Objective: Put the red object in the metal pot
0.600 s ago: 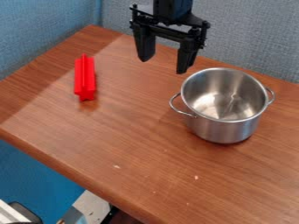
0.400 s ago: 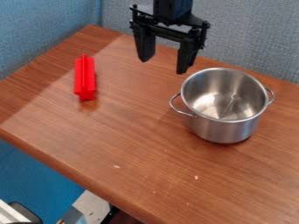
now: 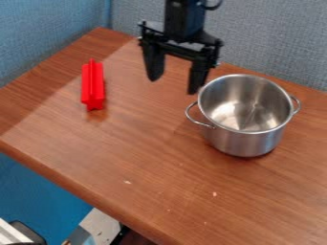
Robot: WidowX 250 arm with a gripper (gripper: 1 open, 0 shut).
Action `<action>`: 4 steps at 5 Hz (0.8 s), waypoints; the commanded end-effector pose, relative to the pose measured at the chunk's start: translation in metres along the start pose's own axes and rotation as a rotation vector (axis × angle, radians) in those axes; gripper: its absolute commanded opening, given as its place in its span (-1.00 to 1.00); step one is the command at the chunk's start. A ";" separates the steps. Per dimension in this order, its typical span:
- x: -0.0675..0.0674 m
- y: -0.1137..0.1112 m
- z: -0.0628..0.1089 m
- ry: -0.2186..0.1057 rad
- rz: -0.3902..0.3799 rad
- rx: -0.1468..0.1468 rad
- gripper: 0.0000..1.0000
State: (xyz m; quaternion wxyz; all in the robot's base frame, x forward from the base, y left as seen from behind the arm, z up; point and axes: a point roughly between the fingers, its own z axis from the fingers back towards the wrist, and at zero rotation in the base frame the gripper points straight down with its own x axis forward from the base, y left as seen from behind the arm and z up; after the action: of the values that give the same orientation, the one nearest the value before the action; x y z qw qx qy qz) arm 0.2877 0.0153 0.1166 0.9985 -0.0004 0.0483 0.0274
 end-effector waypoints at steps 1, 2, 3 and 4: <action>-0.002 0.035 0.009 -0.086 0.102 0.018 1.00; -0.004 0.057 0.006 -0.117 0.224 0.051 1.00; -0.006 0.080 0.007 -0.155 0.358 0.062 1.00; -0.006 0.101 0.005 -0.190 0.455 0.060 1.00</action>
State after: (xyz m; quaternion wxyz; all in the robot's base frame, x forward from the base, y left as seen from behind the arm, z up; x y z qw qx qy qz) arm 0.2768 0.1127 0.1046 0.9679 0.0366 -0.0154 0.2480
